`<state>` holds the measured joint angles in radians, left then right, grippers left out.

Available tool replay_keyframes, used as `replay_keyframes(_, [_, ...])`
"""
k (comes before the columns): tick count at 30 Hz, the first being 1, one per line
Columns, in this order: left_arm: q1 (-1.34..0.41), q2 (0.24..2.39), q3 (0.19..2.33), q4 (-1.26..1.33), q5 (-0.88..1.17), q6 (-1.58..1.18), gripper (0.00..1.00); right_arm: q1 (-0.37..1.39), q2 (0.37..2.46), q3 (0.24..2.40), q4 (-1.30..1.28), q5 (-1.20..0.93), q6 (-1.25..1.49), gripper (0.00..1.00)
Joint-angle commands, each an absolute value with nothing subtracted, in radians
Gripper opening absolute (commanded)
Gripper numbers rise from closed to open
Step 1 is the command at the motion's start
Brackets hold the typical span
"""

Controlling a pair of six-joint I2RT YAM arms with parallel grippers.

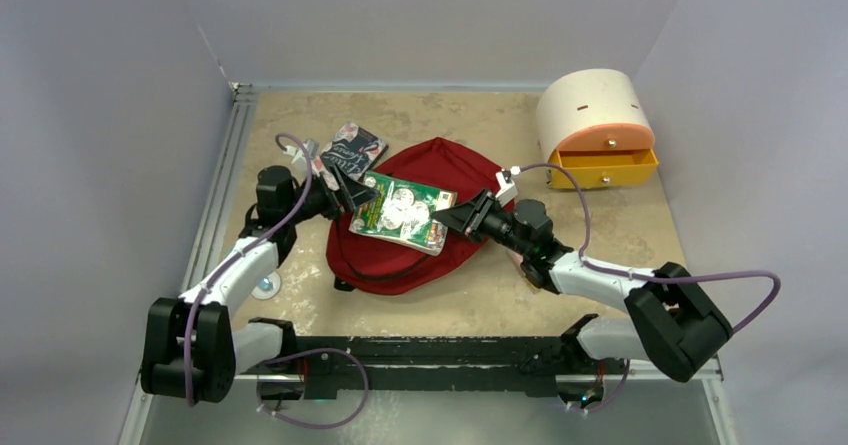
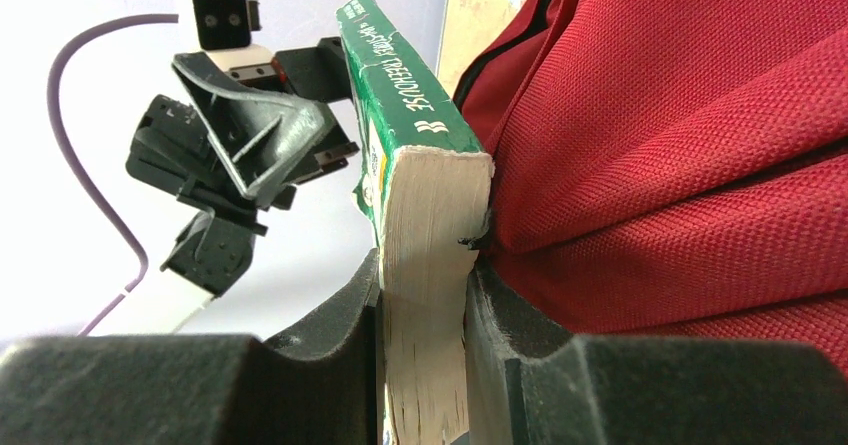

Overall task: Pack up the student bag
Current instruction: Place the book at the center of the board.

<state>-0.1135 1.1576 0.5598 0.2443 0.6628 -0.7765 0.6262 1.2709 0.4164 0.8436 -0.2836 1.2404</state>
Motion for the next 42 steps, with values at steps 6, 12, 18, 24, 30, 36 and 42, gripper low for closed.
replay_keyframes(6, [-0.114, 1.199, 0.491, 0.464, 0.858, -0.880, 0.85, 0.622, 1.270, 0.449, 1.083, -0.335, 1.290, 0.00])
replay_keyframes(12, [-0.114, 1.205, 0.523, 0.455, 0.904, -0.902, 0.62, 0.622, 1.285, 0.465, 1.025, -0.321, 1.266, 0.00])
replay_keyframes(18, [-0.114, 1.183, 0.600, 0.343, 0.882, -0.867, 0.32, 0.621, 1.268, 0.523, 0.786, -0.230, 1.167, 0.05])
replay_keyframes(24, [-0.093, 1.175, 0.713, 0.181, 0.829, -0.809, 0.00, 0.621, 1.215, 0.580, 0.542, -0.090, 1.057, 0.50])
replay_keyframes(30, [-0.024, 1.187, 0.857, 0.065, 0.781, -0.765, 0.00, 0.621, 1.186, 0.596, 0.423, -0.007, 1.022, 0.71])
replay_keyframes(36, [0.091, 1.170, 1.015, -0.141, 0.555, -0.694, 0.00, 0.621, 1.207, 0.605, 0.368, -0.011, 1.000, 0.73])
replay_keyframes(42, [0.124, 1.195, 1.108, -0.309, 0.158, -0.658, 0.00, 0.620, 1.237, 0.607, 0.361, -0.043, 0.986, 0.72])
